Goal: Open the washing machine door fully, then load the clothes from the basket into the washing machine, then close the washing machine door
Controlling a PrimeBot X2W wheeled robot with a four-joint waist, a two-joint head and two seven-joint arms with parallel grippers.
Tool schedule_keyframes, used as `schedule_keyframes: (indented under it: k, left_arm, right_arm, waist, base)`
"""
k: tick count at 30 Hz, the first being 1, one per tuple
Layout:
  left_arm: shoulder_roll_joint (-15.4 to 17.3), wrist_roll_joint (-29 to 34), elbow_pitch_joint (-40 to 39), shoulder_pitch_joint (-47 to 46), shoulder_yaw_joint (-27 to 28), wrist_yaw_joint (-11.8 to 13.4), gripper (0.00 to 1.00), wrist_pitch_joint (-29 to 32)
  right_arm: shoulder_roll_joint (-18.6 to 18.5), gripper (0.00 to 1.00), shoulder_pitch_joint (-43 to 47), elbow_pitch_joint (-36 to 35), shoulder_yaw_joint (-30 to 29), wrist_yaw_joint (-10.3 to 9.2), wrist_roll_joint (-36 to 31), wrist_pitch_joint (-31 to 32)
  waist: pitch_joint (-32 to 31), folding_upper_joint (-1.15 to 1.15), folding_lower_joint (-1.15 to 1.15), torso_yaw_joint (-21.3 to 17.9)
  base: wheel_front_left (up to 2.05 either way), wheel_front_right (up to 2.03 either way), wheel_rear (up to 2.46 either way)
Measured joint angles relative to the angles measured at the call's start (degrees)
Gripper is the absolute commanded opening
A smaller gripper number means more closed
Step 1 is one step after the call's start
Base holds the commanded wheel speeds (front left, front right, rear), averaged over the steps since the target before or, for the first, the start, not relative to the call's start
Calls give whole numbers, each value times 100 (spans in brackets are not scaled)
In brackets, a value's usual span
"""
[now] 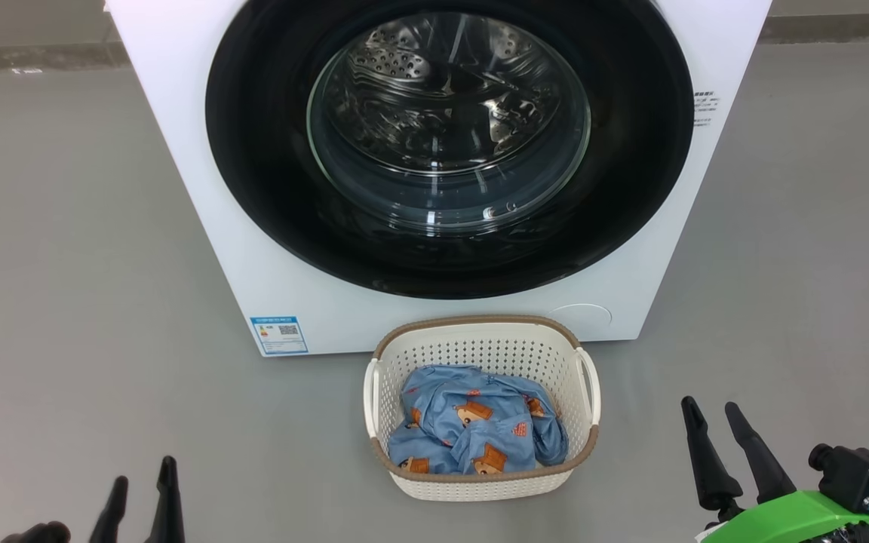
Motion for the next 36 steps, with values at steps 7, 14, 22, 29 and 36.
schedule_keyframes:
  k: [7, 14, 22, 29, 36]
  left_arm:
    - [81, 522, -67, 4, 21, -1, 100, -123]
    - [125, 1059, -135, 79, 30, -1, 100, -241]
    - [146, 1570, -153, 114, 57, -1, 100, -376]
    - [158, 2008, -160, 178, 86, -2, 100, -486]
    - [224, 2495, -151, 235, 86, -2, 100, -597]
  right_arm:
    - [4, 100, 110, 58, -44, 0, -474, -122]
    - [14, 100, 110, 40, -67, 0, -1000, -252]
    - [31, 100, 112, -11, -101, 0, -1535, -353]
    - [73, 100, 221, -59, -180, 0, -1912, -495]
    - [99, 100, 249, -96, -182, 0, -2393, -602]
  waist:
    - [1, 0, 0, 2]
    - [-3, 0, 0, -9]
    - [-6, 0, 0, -5]
    - [-24, 0, 0, 6]
    - [-32, 0, 0, 15]
  base:
    - [0, 0, 0]
    - [0, 0, 0]
    - [0, 0, 0]
    - [0, 0, 0]
    - [0, 0, 0]
